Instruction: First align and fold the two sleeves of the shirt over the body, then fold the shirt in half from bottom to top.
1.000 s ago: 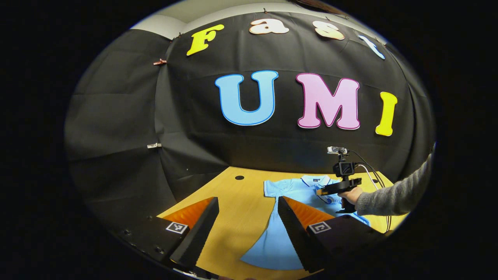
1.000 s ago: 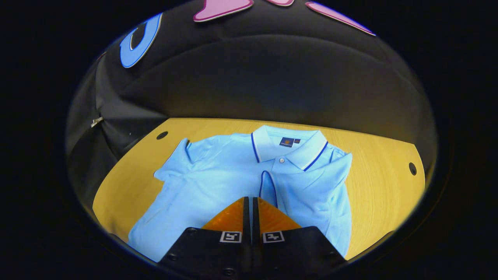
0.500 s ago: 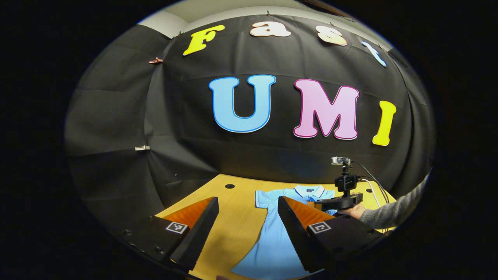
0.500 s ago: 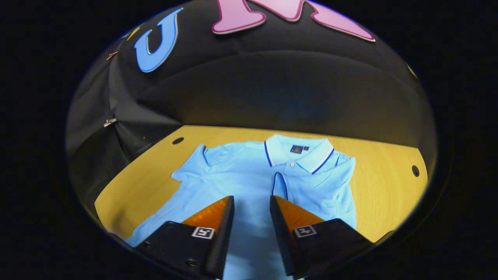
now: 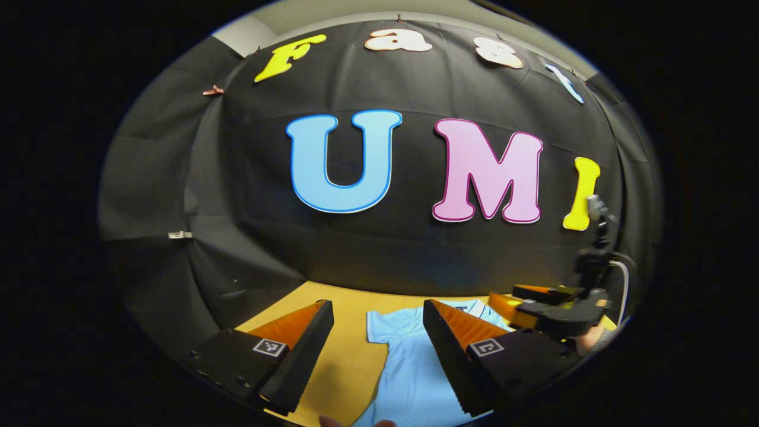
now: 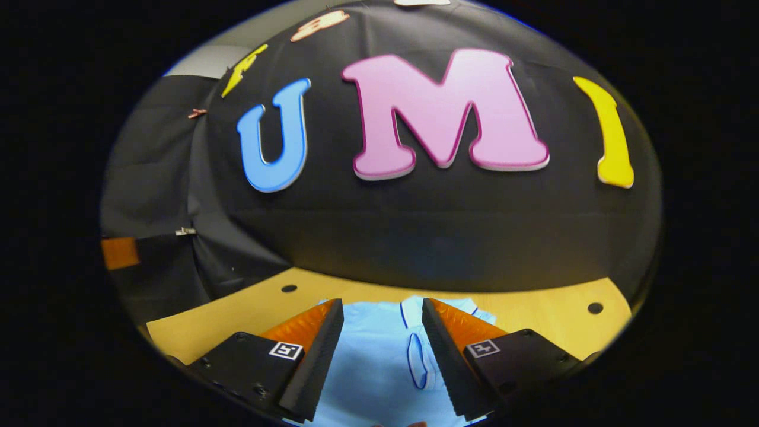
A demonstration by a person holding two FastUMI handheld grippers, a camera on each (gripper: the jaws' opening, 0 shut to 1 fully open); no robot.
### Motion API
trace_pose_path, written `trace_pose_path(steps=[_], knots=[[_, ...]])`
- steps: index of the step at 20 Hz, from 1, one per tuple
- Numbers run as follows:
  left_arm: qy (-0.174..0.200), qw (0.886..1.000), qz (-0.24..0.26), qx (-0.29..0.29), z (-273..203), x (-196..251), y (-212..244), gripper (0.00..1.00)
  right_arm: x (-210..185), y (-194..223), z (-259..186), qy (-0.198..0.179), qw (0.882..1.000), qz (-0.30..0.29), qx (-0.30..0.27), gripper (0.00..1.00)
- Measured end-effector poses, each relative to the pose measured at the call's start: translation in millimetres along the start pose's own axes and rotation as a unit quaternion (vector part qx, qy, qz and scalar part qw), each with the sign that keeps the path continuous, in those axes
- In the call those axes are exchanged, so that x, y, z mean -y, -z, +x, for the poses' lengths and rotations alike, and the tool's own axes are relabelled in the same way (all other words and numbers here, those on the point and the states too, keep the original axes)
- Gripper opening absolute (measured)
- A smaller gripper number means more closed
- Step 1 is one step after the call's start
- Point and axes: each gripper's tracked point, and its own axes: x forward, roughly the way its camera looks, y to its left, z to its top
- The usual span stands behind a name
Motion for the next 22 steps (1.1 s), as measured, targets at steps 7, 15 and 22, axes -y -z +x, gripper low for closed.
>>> trace_pose_path(steps=[7, 15, 22], knots=[[0.022, 0.997, -0.023, -0.066, 150, 4, 50, 0.98, 0, -62, -102, -0.011, 0.998, -0.020, 0.053, 0.84], [0.007, 0.976, 0.014, -0.219, 262, -1, 172, 0.97, 4, -77, -175, -0.005, 0.999, -0.010, 0.047, 0.84], [-0.031, 0.954, 0.020, -0.297, 284, -19, 231, 0.98, 28, -72, -192, 0.017, 0.999, -0.017, 0.035, 0.84]])
